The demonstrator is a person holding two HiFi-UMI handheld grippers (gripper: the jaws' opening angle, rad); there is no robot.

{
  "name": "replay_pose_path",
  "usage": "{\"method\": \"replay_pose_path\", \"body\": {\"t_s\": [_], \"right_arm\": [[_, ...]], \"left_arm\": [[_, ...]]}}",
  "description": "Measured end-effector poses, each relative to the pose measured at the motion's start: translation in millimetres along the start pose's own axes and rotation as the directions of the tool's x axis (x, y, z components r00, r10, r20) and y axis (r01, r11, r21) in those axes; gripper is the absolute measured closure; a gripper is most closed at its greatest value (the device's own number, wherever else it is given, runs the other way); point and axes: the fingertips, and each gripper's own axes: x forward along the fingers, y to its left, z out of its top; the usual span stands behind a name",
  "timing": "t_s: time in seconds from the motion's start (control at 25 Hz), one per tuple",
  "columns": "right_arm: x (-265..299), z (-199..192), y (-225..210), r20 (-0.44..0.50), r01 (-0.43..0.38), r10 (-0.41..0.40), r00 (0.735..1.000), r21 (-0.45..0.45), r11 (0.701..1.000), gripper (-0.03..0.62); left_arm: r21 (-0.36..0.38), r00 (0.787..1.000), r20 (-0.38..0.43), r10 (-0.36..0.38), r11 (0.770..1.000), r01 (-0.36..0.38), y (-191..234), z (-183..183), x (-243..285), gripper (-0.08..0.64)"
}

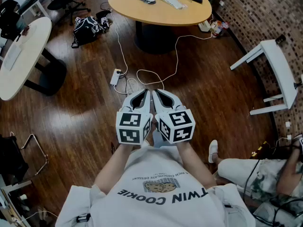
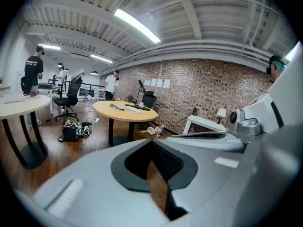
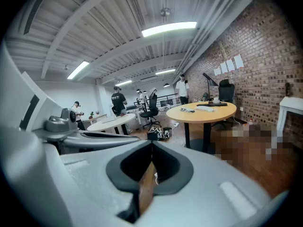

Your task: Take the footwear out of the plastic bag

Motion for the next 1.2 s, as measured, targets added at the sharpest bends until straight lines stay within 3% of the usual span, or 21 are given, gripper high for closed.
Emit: {"method": "replay_pose_path", "body": {"t_s": [0.28,0.8,1.2], "right_arm": [[53,15,-45,0.002,-0.020,0.020,1.000,0.008,1.000,0.591],[179,103,-198,0.017,-0.060,0.059,0.998,0.056,0.997,0.591],[246,129,-238,0.006,-0.111,0.111,0.994,0.067,0.992,0.591]], "left_arm": [[0.000,0.999,-0.029,0.020,1.000,-0.020,24,12,67,0.557],[0.018,0.996,-0.072,0.060,0.998,-0.059,60,97,254,0.557],[0.027,0.991,-0.065,0.119,0.993,-0.117,99,136,322,0.557]]}}
